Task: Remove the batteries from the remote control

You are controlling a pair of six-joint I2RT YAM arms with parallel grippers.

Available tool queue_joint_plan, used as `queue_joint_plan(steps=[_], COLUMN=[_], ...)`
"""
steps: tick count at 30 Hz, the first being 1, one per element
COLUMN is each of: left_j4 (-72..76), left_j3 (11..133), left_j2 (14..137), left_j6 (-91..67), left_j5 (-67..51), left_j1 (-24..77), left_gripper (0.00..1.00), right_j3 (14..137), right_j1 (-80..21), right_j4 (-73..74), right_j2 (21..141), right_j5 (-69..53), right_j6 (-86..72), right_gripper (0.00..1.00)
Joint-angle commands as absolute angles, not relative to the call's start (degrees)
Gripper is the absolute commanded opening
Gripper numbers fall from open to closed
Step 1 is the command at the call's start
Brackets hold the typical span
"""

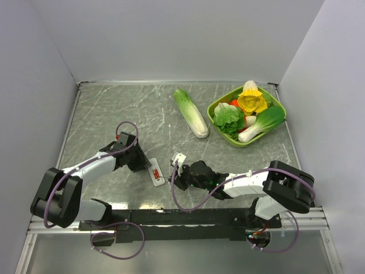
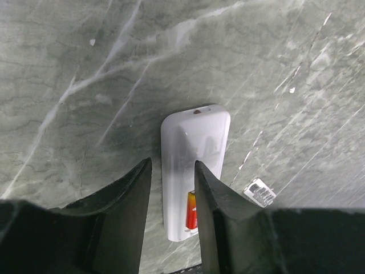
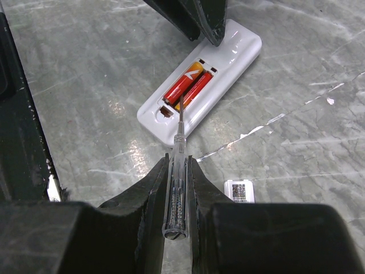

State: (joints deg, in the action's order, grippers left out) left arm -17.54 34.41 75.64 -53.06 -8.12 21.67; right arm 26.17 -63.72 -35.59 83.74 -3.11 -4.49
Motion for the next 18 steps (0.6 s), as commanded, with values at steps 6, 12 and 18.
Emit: queue_joint_plan(steps=[6,12,18], left_j4=[-15.64,-13.54,-13.27], left_j3=[33.05,32.08,31.99], left_j2=[76.29,76.82,77.08], left_j6=[-52.82,-53.09,-53.17], left_j5=[-8.35,-9.67,-10.11], left_j1=[21.45,21.45,21.45], left_gripper=[0.39,0.36,0.35], right_j3=[29.36,30.23,31.64], right_j1=[-64.16,-64.16,-64.16], right_j4=[-37.44,-37.53,-36.65], right_j2=[84.02,84.81,85.6], right_j5=[-5.1,-5.1,-5.18], right_j6=[-3.95,-3.78,-3.43], right_gripper=[0.0,0.0,0.0])
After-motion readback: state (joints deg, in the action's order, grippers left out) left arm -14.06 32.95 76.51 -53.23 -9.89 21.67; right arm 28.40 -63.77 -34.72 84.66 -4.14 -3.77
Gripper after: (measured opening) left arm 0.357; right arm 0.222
